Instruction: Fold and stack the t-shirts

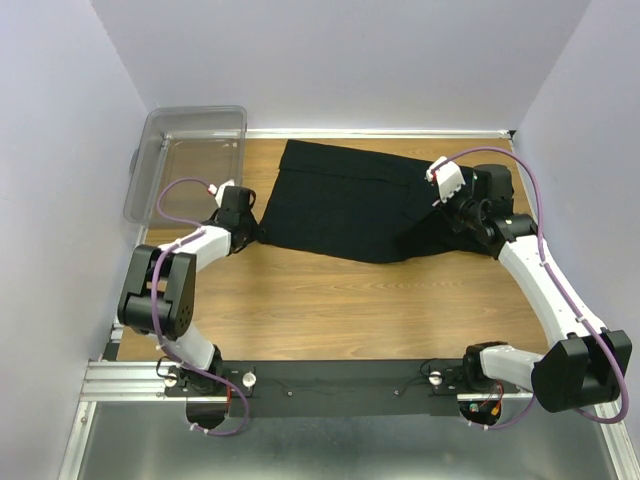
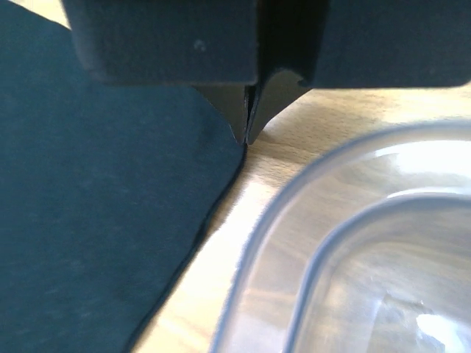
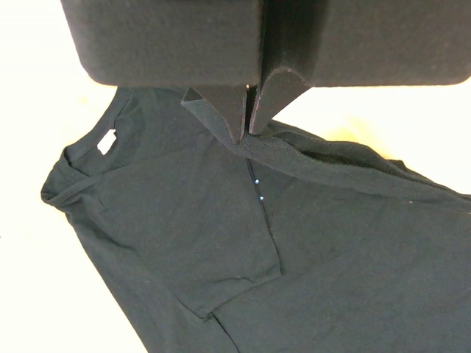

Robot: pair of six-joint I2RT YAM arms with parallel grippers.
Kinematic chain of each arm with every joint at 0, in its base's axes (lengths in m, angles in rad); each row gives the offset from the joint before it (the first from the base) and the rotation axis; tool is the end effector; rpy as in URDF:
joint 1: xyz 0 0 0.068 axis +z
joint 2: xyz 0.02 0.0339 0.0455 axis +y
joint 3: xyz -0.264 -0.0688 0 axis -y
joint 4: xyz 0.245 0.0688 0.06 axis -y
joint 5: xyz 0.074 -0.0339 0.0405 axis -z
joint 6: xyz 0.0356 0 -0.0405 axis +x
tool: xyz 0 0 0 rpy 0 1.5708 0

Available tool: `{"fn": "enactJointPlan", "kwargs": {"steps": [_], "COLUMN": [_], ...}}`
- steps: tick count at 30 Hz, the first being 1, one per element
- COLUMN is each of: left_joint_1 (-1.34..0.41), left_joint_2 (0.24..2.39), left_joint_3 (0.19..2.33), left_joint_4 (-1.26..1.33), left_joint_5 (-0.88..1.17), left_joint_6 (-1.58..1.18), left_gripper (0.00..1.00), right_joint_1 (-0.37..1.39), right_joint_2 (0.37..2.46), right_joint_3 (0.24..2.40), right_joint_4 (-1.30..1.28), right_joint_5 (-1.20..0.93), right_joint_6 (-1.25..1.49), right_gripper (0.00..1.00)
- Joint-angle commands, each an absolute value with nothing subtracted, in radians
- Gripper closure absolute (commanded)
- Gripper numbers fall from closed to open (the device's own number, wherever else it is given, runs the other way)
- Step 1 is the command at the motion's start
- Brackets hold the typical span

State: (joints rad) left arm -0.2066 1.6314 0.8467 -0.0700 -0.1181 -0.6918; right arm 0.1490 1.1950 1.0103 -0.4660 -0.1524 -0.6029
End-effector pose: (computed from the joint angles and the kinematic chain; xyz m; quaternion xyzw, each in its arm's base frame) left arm 0.3175 -0.0623 0.1639 -0.2447 0.9026 -0.1021 0.3391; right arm 0.2581 0.0442 0.3069 -0.3595 0.8186 -0.0331 0.4467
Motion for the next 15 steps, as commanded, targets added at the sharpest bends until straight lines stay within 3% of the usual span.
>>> {"fn": "enactJointPlan", "kwargs": {"steps": [1, 8, 15], "left_joint_1": [-0.202, -0.202, -0.202], "left_joint_2": [1.528, 1.333, 1.367], "left_joint_3": [0.830, 0.818, 0.896], "left_joint_4": [-0.055, -0.046, -0.055], "left_joint_5": [-0.113, -0.112, -0.011], "left_joint_6": [-0.660, -0.608, -0.588], "left_gripper": [1.00, 1.00, 1.00], "right_joint_1": [0.143, 0.141, 0.130], "right_joint_2": [1.173, 1.173, 1.181], "right_joint_3": [1.014, 1.026, 1.071], "right_joint_4": [-0.483, -0.486, -0.485], "right_joint_5": [-0.175, -0.169, -0.120], "right_joint_6": [-0.604, -0.604, -0.584], "right_gripper": [1.00, 0.99, 1.00]}}
